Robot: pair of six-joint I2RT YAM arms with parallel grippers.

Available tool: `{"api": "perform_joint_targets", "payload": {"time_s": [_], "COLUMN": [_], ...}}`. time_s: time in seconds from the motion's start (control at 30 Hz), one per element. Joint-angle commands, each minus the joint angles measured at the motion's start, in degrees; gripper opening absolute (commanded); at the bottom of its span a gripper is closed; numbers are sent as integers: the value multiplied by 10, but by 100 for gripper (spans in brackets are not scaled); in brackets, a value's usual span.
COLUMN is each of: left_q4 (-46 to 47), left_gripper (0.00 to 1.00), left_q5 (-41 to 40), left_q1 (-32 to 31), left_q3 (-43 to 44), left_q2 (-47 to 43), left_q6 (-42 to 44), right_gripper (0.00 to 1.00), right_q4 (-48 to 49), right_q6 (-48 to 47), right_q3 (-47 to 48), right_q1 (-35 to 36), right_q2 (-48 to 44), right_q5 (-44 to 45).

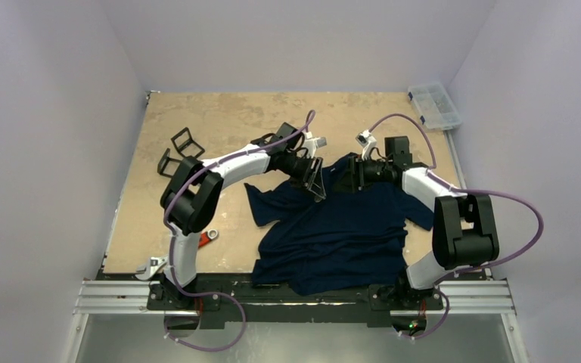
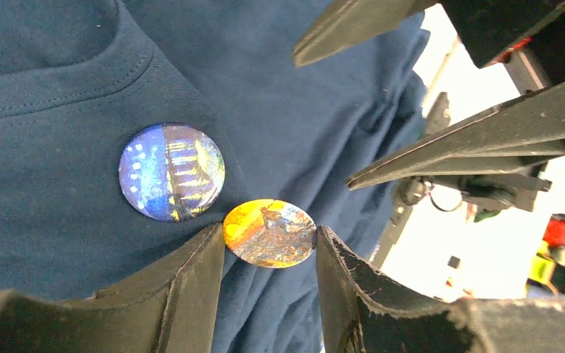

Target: Remove the brooch from the garment

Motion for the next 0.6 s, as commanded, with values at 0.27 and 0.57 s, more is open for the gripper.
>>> {"api": "perform_joint_targets", "payload": {"time_s": [0.27,0.57], "left_q4": [63,19], "left_gripper": [41,41], "left_q5": [192,263], "left_q1": [19,22], "left_q3": [-3,15], "left_q2": [-30,-29], "left_q6": [-15,53], "right_gripper": [64,64], "right_q4": [106,178], "right_q6": [-147,-250], "right_q3": [-59,-117], "right_q1": [2,30], "right_q2": [-96,-188], "right_q5": [-68,-111]}}
